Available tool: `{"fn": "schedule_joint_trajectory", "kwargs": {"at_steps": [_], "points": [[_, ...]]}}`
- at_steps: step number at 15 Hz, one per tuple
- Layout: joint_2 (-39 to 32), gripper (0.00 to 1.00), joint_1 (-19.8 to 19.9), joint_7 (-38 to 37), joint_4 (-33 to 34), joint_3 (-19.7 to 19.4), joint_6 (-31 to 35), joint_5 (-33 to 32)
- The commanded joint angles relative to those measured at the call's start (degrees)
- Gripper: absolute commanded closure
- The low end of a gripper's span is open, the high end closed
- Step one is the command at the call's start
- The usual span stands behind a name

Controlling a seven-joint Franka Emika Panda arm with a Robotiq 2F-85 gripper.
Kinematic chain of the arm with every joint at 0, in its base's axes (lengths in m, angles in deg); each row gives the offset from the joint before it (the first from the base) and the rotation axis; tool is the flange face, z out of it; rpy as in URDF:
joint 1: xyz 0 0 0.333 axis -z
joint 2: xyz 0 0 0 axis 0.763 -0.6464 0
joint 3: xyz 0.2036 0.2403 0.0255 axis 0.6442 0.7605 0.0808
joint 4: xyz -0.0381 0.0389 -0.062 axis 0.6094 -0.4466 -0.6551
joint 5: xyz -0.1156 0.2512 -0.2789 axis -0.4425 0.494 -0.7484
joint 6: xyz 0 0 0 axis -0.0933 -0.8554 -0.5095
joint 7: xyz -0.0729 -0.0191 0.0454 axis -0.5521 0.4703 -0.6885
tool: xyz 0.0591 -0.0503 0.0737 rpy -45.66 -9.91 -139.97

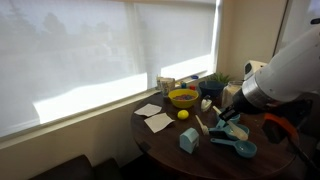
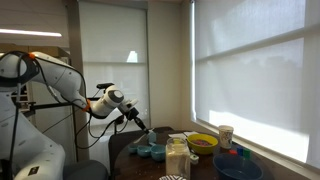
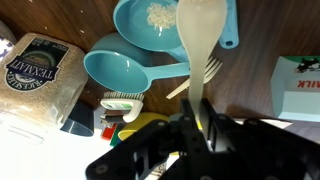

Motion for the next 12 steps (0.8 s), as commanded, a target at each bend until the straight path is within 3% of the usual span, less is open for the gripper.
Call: {"fn": "schedule_joint_trajectory", "kwargs": {"at_steps": [1,12], "points": [[0.22,0.97,-0.91,-0.25,0.3,1.21,-3.05,-4.27],[-0.53,0.97,-2.97,-13.23,-0.27,6.85,-7.26,-16.71]]}}
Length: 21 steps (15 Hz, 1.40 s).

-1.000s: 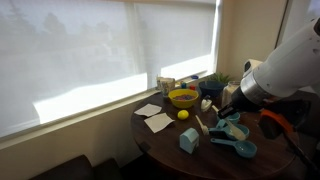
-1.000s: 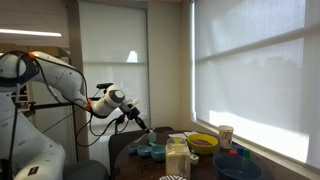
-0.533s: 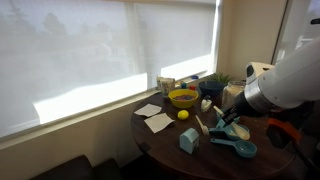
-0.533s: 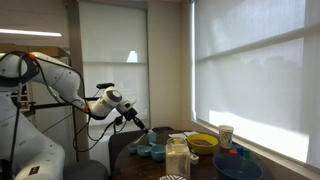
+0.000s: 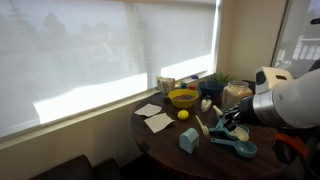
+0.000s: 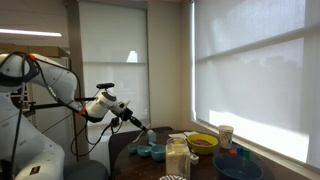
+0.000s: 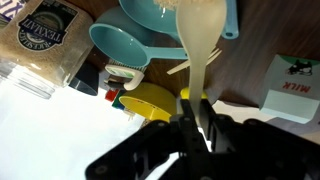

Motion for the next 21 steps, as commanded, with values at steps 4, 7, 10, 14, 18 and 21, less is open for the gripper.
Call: {"fn": "schedule_joint_trajectory", "kwargs": {"at_steps": [4,7,10,14,18,21], "points": [[-1.76,0.97,-2.35,-11.37,-0.52,0.77,-3.95,-6.58],[-3.13,0.97,-3.34,-15.63,-0.39,0.79,-5.22,-9.44],[-3.83,0.97,-4.54,-19.15,-0.42,0.43,-7.43,-12.91],[-5.59,0.97,-7.23,-21.26,-0.07,-0.14,-9.71,-15.85],[-6.66,0.97,-9.59,-21.26,-0.19,-0.78,-11.08,-17.63],[-6.94,0.97,-11.03,-19.42,-0.47,-1.17,-14.23,-18.53]]}}
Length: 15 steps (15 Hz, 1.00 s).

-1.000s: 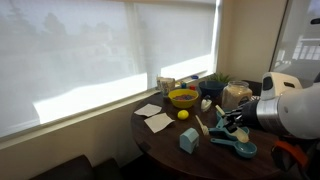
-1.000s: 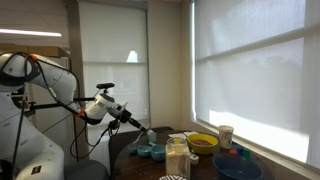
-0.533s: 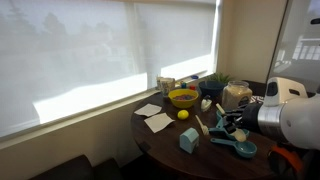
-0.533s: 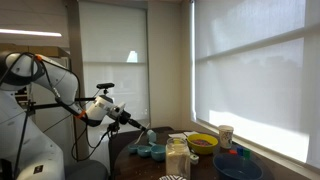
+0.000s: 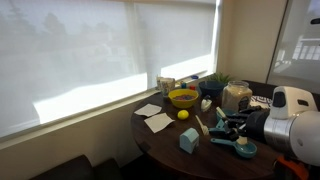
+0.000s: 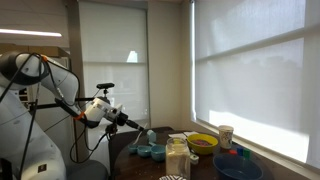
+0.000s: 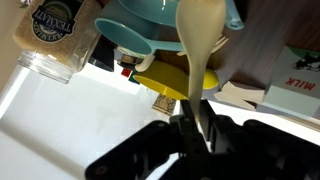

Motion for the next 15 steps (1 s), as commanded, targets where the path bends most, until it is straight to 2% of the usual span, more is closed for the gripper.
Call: {"fn": "schedule_joint_trajectory", "kwargs": {"at_steps": [1,4,8,15], "points": [[-1.68,0.97,-2.75,0.51,0.42,-1.54,-4.04,-2.89],[-2.42,0.97,-4.2,0.9,0.56,-2.21,-5.44,-3.85],[-3.57,0.97,-6.44,5.94,0.89,-2.76,-9.52,-5.58],[-0.58,0.97,-9.27,3.96,-0.2,-8.85,-2.79,-3.03]]}}
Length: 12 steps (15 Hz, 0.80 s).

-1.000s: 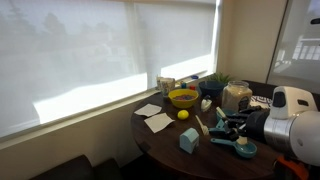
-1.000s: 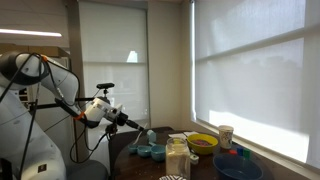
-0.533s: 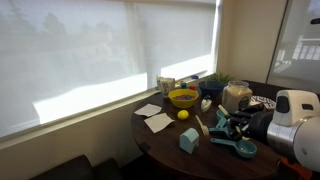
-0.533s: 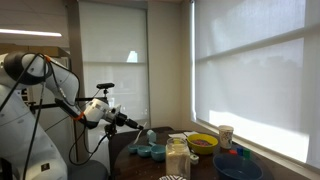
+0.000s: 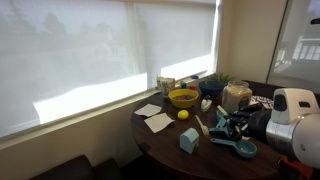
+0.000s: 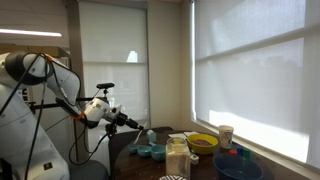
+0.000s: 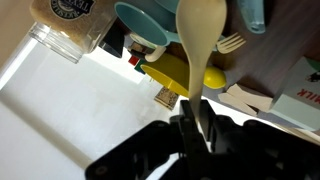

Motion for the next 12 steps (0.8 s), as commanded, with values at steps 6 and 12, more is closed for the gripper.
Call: {"fn": "schedule_joint_trajectory", "kwargs": {"at_steps": [6,12], "points": [[5.76,0.97,-1.73,5.05,-1.55,-10.0,9.32,7.28],[12.54,0.97,-0.26,10.77,-2.61,-14.77,16.15,16.63]]}}
